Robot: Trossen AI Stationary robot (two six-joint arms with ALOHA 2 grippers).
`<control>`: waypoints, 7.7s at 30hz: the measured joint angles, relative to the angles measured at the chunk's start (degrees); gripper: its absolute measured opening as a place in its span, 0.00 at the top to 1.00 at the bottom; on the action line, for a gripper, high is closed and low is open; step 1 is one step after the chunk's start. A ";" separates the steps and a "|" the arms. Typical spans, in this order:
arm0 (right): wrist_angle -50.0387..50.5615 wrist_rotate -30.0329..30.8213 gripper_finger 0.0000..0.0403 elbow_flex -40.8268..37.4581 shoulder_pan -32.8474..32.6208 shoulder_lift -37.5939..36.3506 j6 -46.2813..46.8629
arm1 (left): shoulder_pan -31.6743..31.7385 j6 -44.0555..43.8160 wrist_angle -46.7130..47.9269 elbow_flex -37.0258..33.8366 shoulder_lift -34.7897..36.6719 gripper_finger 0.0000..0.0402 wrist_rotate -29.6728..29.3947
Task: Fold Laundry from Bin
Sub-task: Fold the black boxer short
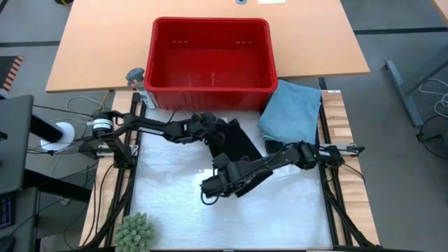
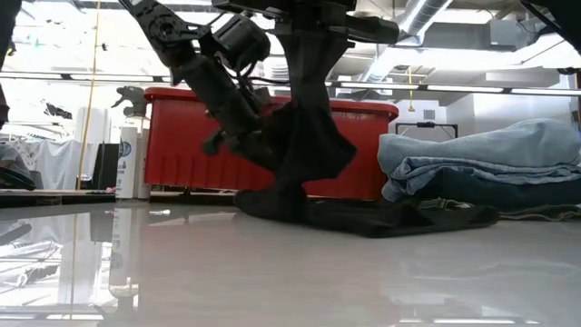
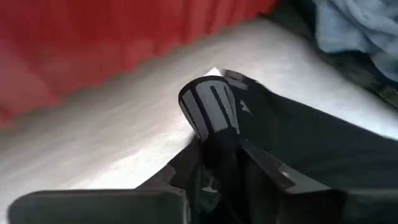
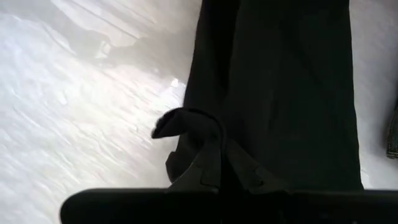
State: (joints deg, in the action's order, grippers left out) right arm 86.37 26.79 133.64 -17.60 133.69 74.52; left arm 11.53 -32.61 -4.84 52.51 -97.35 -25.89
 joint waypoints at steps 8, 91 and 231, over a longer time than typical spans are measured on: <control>0.08 -1.51 0.95 0.00 0.57 0.00 -1.40 | -0.02 3.97 -5.22 0.38 -2.92 0.67 -0.94; 3.78 -8.15 0.58 -4.63 10.80 0.15 -22.39 | -3.32 4.21 28.16 -9.77 -2.70 1.00 -9.18; -71.68 -28.44 0.63 -45.91 34.58 -12.26 -55.54 | -15.82 25.58 17.20 -10.03 4.19 1.00 7.84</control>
State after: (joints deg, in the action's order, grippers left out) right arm 14.69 -1.65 87.73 16.97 121.43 18.98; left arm -4.29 -7.03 12.36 42.48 -93.16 -18.05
